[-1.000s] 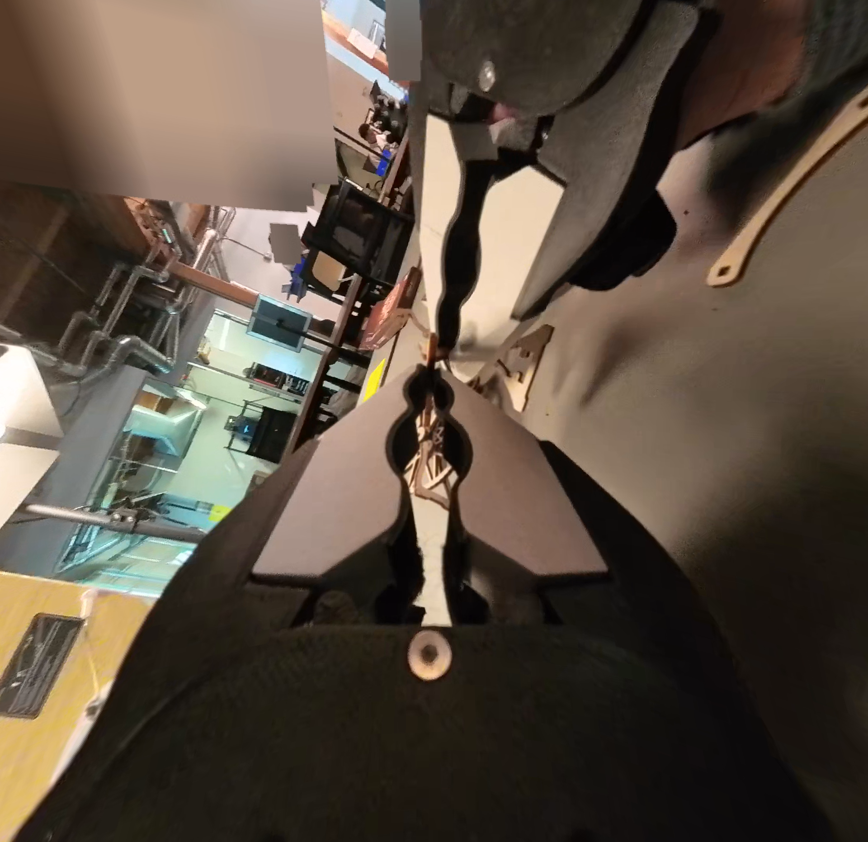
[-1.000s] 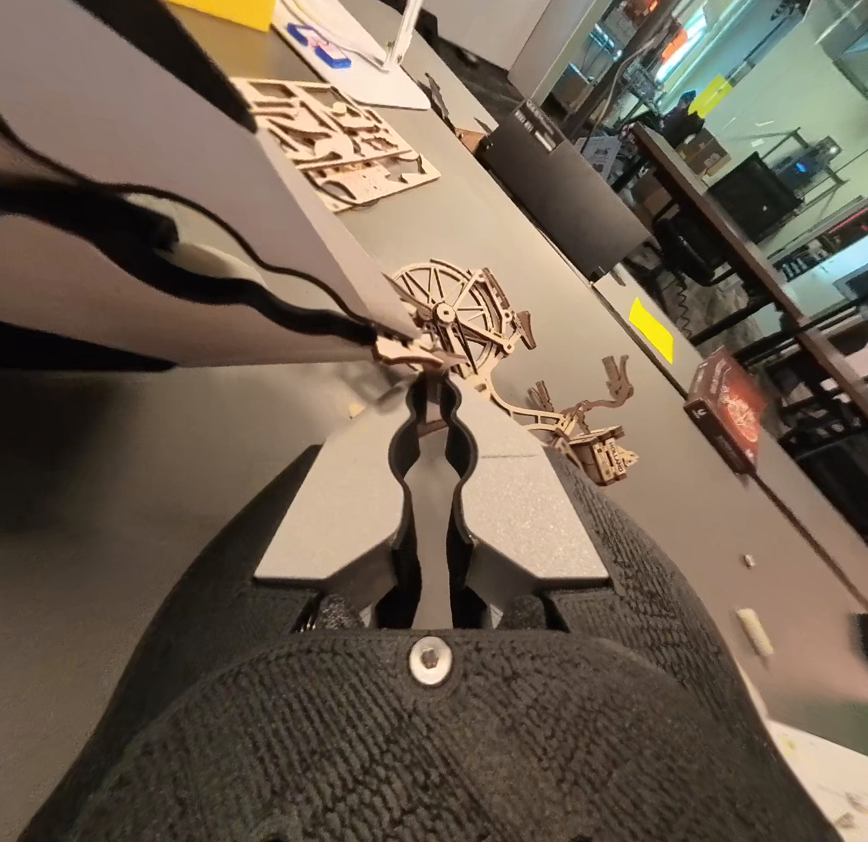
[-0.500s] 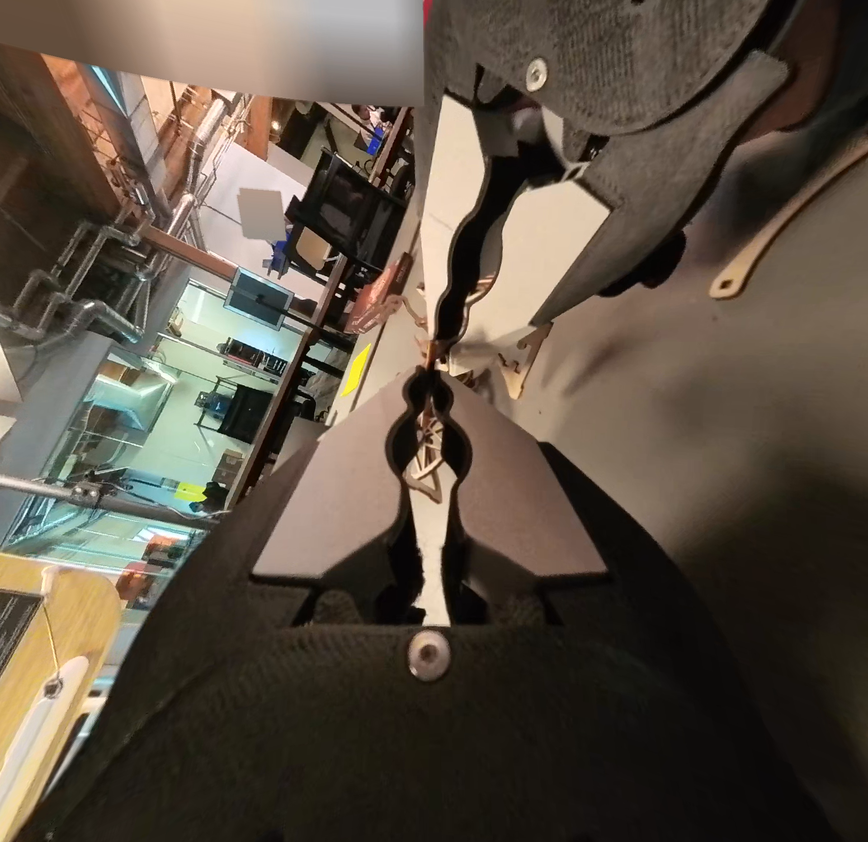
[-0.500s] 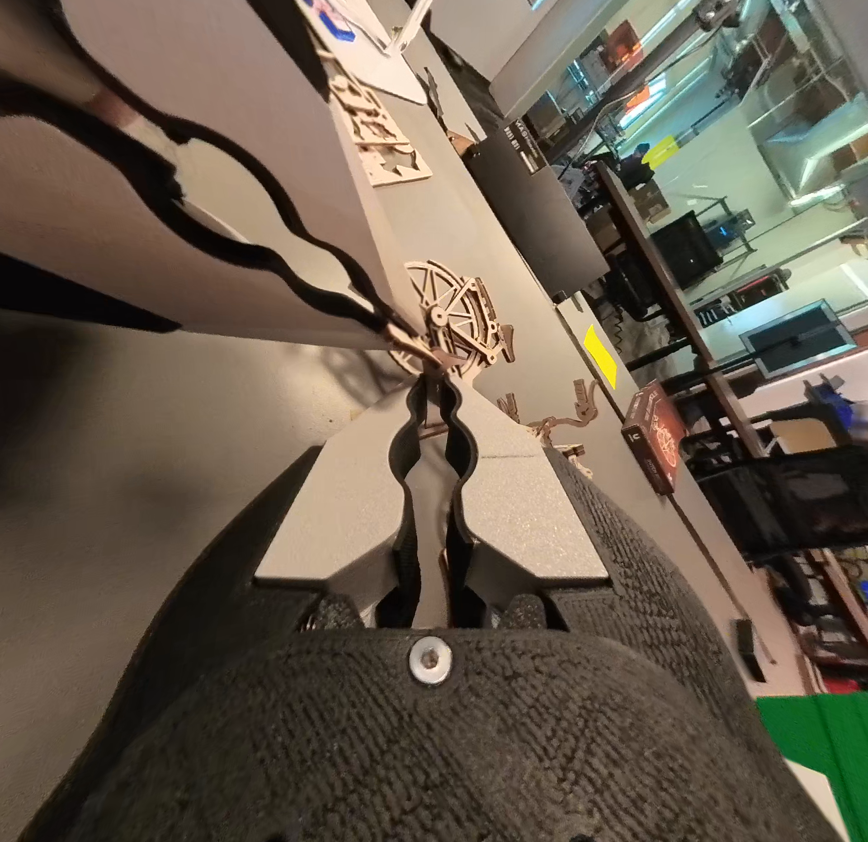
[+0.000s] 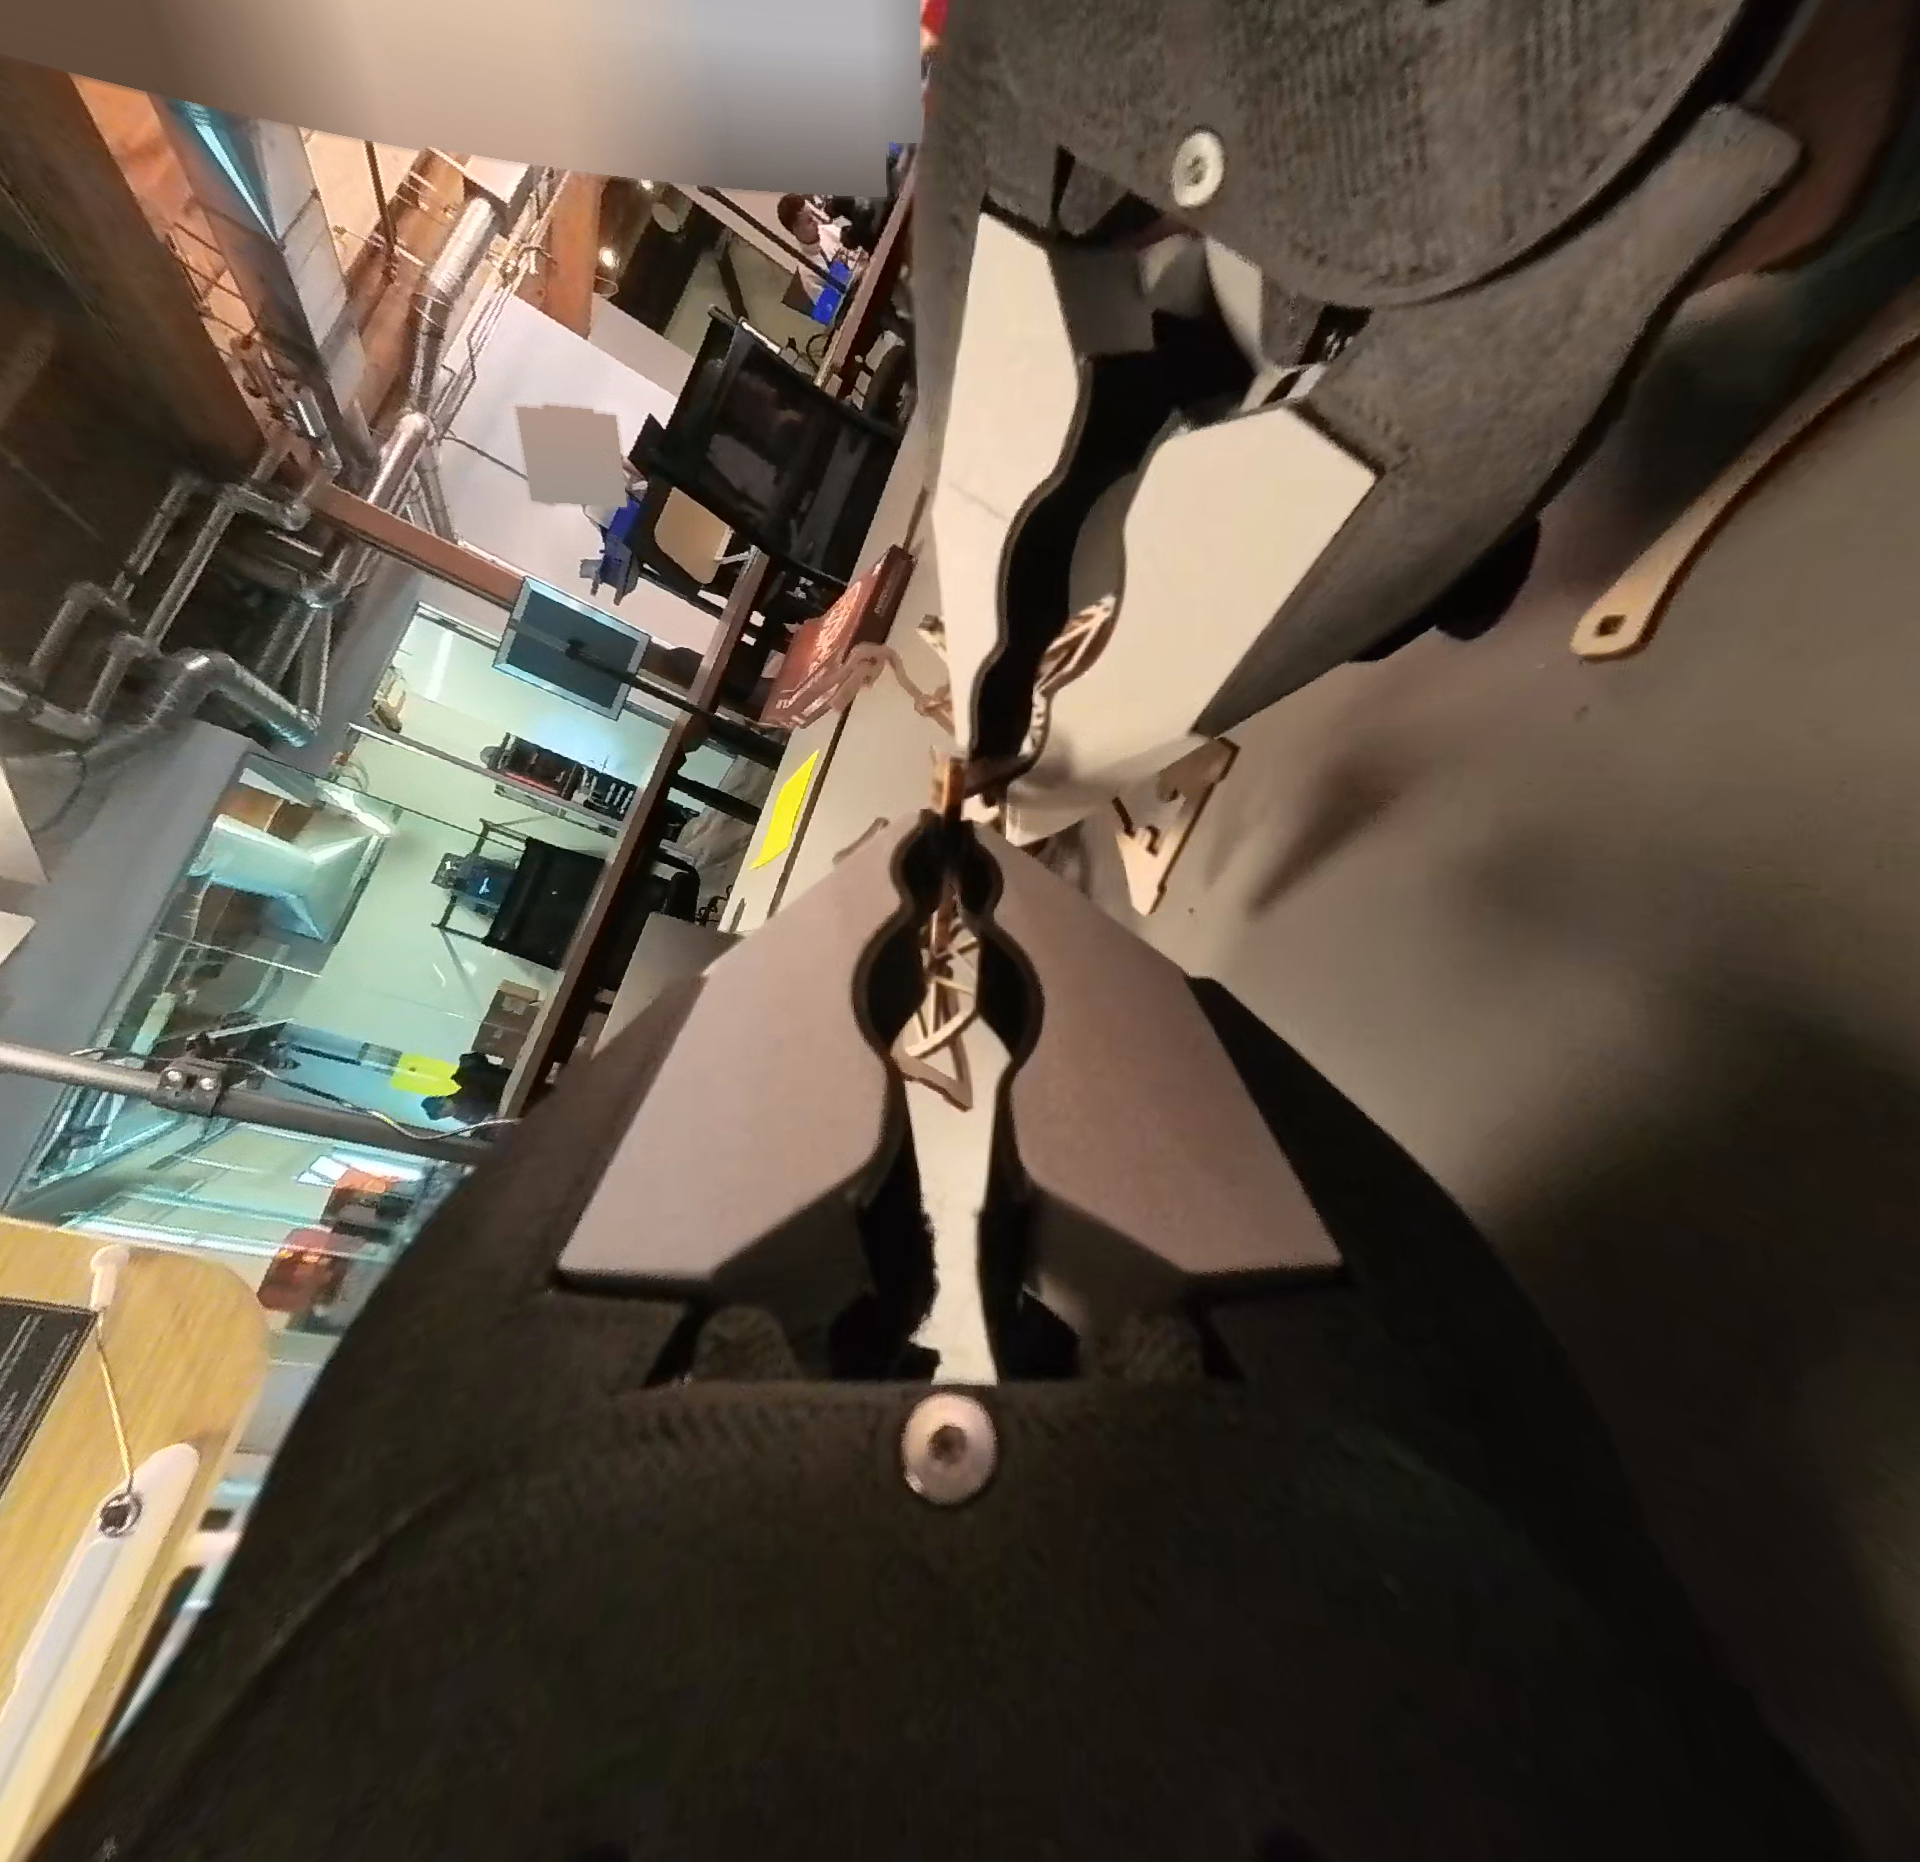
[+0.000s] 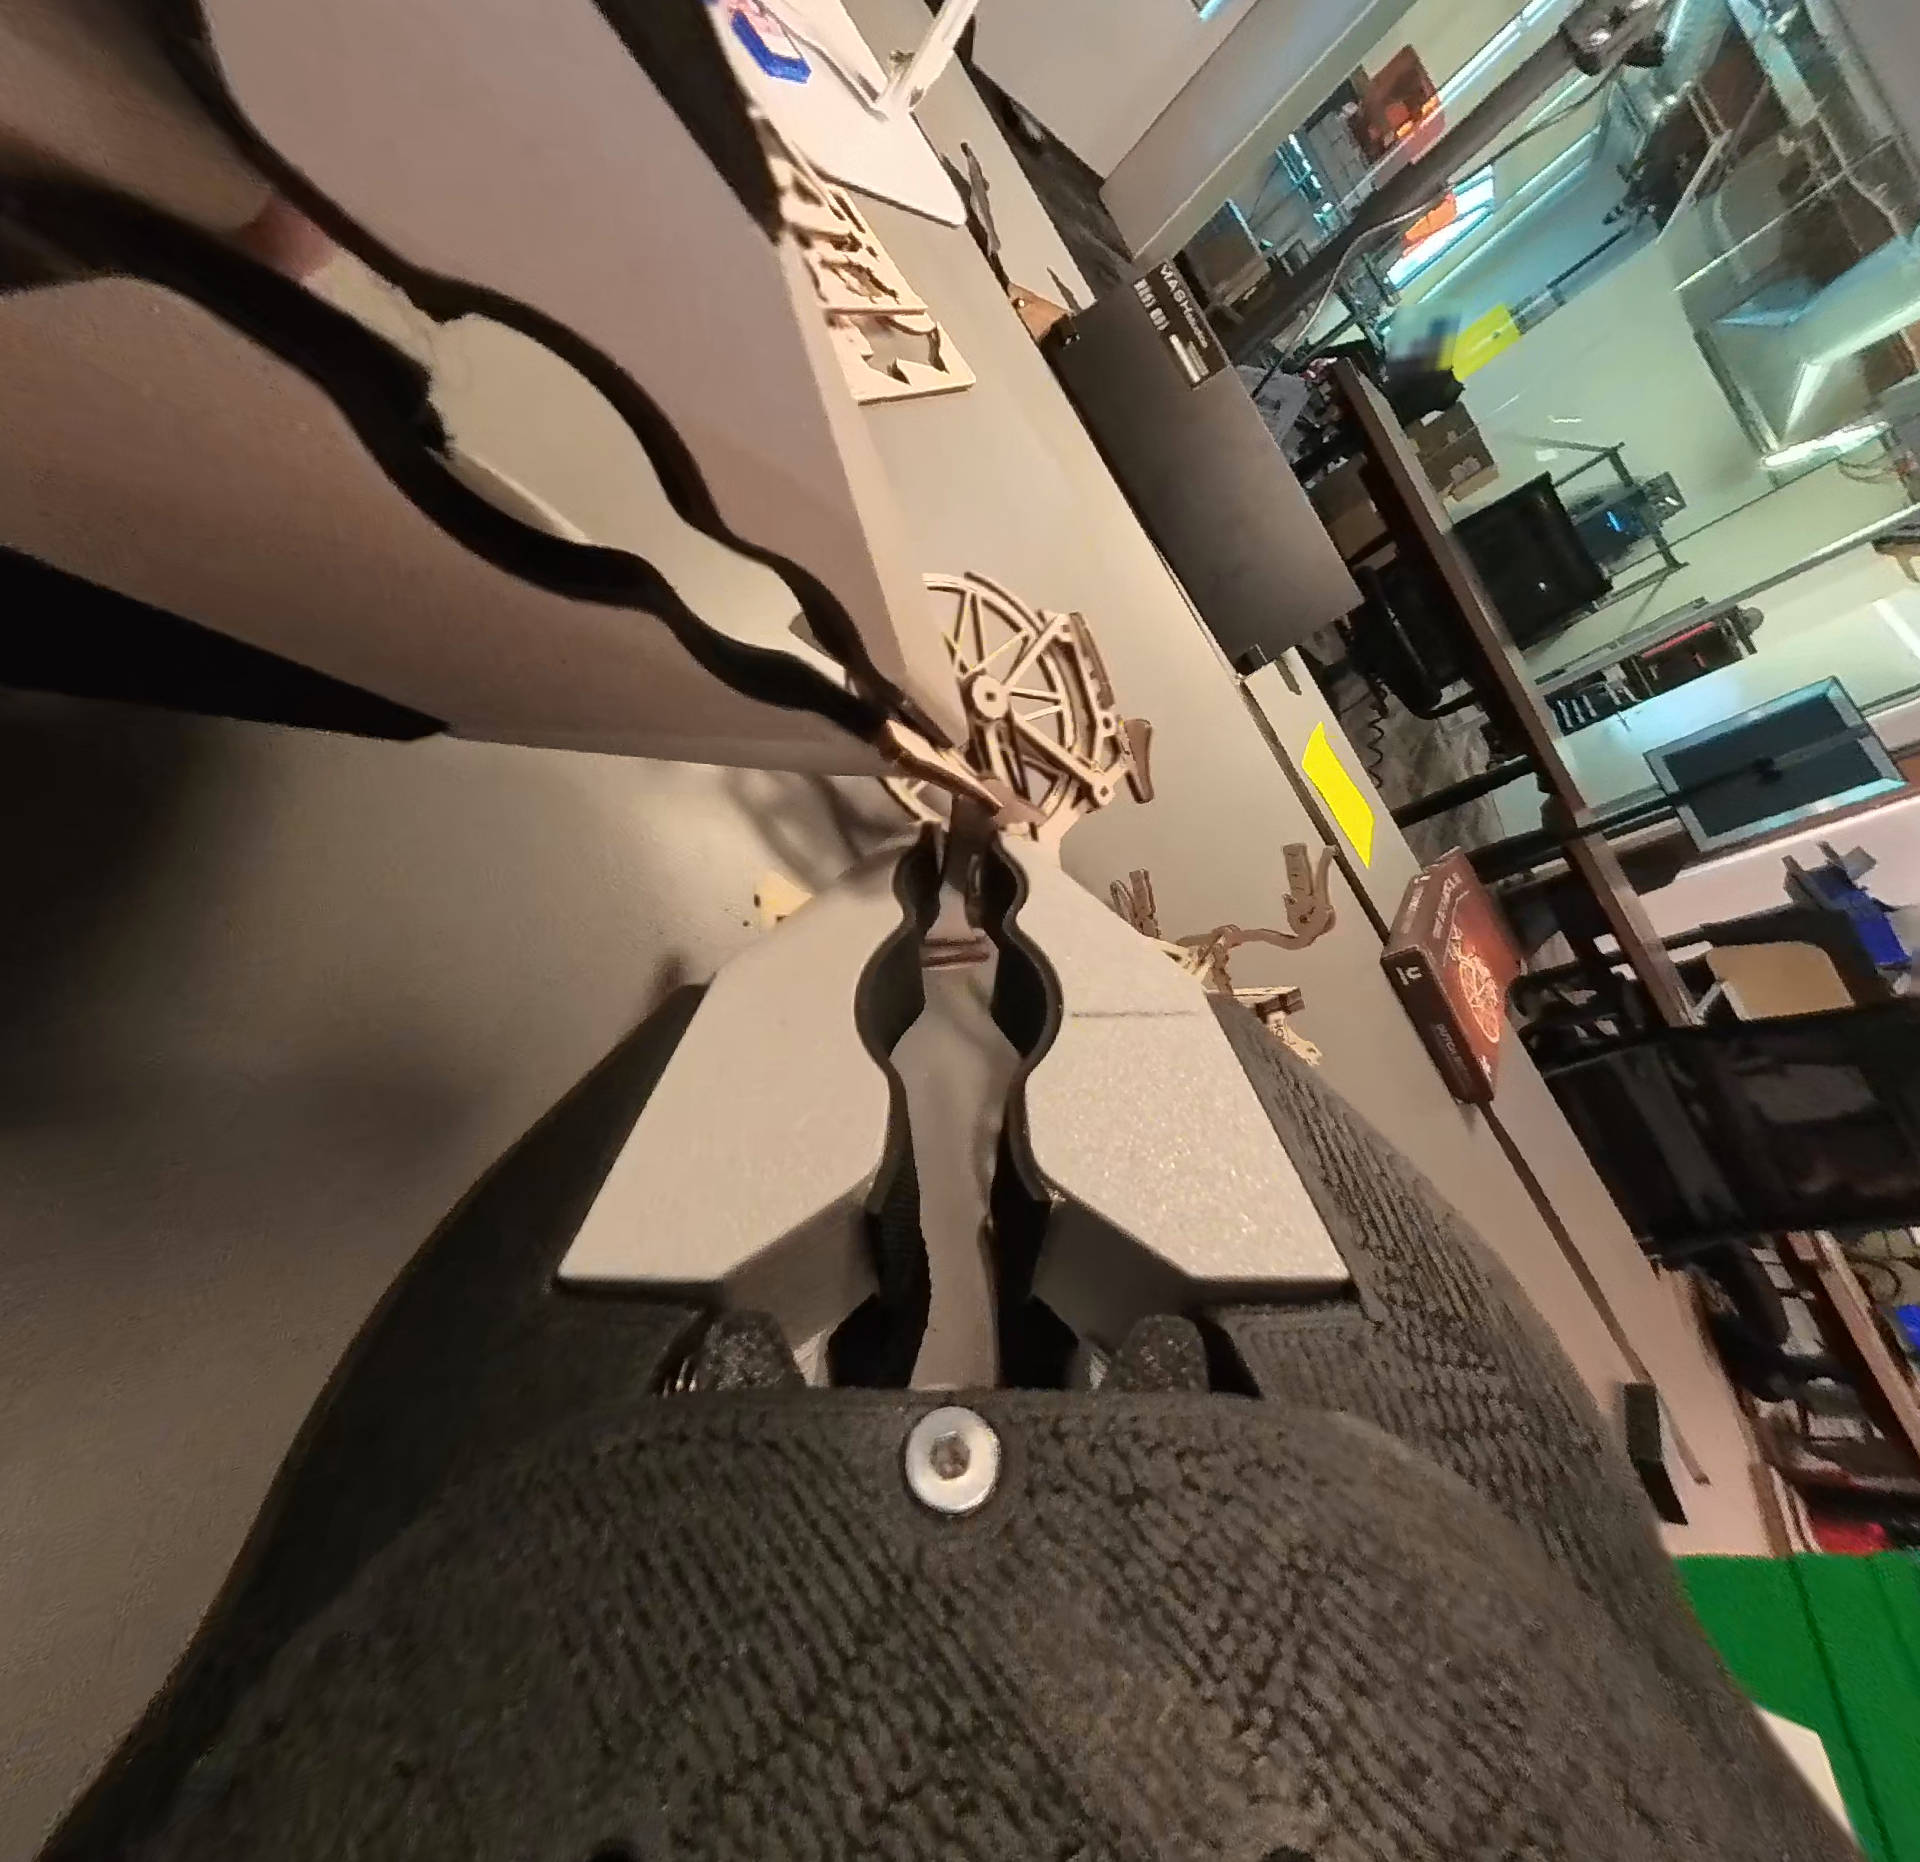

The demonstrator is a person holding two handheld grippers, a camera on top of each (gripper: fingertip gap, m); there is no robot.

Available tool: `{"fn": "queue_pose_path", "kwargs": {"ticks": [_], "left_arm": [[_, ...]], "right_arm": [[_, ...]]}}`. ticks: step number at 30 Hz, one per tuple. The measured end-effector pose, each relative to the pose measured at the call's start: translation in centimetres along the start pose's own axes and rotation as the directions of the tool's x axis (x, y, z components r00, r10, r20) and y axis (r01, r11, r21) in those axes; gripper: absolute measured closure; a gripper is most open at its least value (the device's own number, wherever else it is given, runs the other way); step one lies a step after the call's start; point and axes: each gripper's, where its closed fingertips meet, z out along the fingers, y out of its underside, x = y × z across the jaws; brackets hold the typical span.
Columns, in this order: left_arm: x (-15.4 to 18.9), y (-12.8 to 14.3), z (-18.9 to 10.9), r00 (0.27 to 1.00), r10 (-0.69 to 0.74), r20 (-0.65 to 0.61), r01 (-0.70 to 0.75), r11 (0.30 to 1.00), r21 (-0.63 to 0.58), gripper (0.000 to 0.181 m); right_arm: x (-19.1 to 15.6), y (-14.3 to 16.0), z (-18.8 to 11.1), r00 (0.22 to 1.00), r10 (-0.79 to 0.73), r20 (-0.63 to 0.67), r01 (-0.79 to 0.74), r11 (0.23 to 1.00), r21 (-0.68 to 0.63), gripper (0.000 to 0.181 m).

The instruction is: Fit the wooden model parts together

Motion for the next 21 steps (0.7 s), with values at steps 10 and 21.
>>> {"fn": "queue_pose_path", "kwargs": {"ticks": [10,21], "left_arm": [[0.8,0.7,0.0,0.998,-0.002,-0.058,0.0,1.0,-0.018,0.18],[0.4,1.3,0.7,0.992,-0.105,-0.069,0.101,0.993,-0.056,0.18]], "right_arm": [[-0.2,0.4,0.6,0.992,-0.124,-0.003,0.124,0.992,0.0,0.18],[-0.4,0.9,1.5,0.983,0.118,0.142,-0.119,0.993,-0.003,0.177]]}}
